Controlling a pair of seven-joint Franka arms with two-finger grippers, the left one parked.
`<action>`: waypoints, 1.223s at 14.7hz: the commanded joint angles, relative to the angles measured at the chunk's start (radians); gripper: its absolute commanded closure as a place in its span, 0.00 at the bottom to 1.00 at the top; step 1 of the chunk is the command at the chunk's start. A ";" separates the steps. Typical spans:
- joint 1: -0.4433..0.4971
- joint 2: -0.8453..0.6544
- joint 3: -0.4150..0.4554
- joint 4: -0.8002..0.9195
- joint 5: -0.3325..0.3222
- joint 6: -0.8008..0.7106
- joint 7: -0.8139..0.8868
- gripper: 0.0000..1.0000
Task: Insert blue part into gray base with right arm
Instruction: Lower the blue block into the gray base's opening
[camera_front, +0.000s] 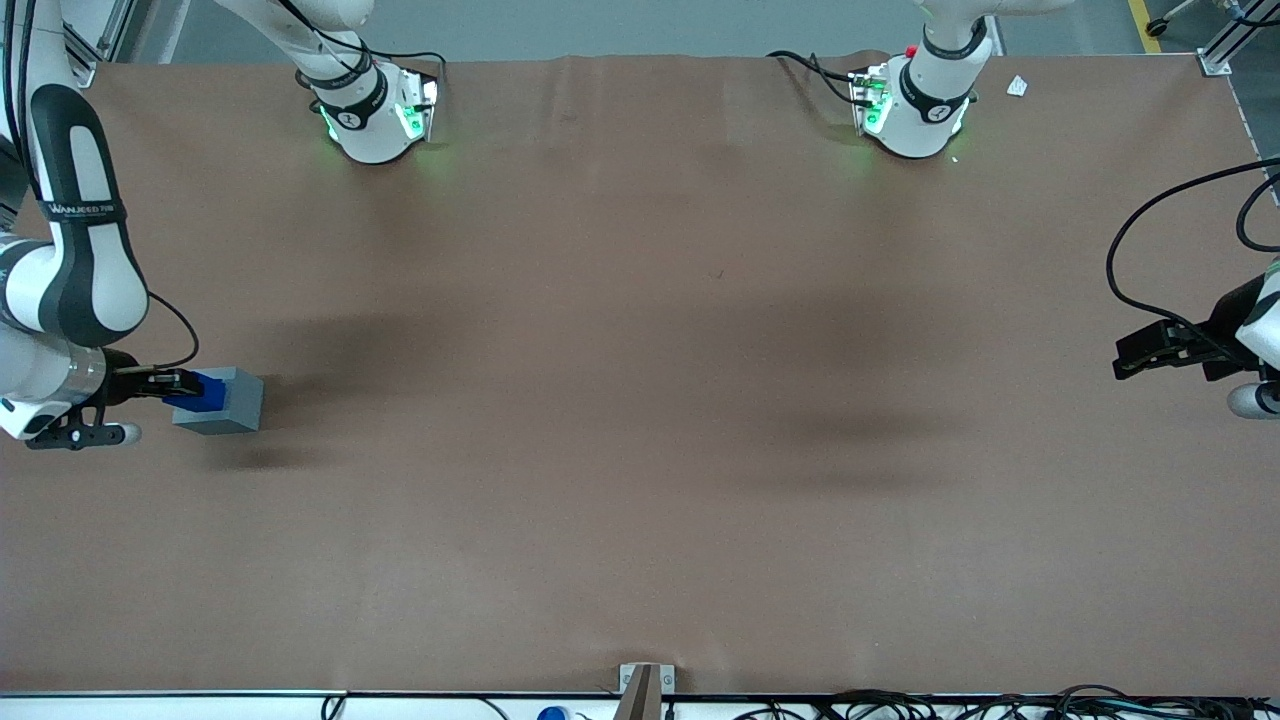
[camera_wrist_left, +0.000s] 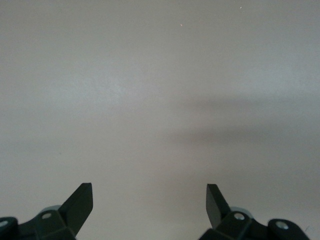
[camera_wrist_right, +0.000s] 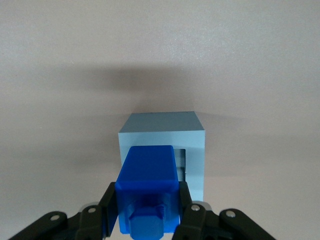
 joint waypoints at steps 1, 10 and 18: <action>-0.018 -0.022 0.014 -0.017 -0.014 0.001 0.002 0.90; -0.032 -0.031 0.014 -0.020 -0.014 -0.033 0.005 0.90; -0.033 -0.027 0.011 -0.020 -0.024 -0.010 0.006 0.90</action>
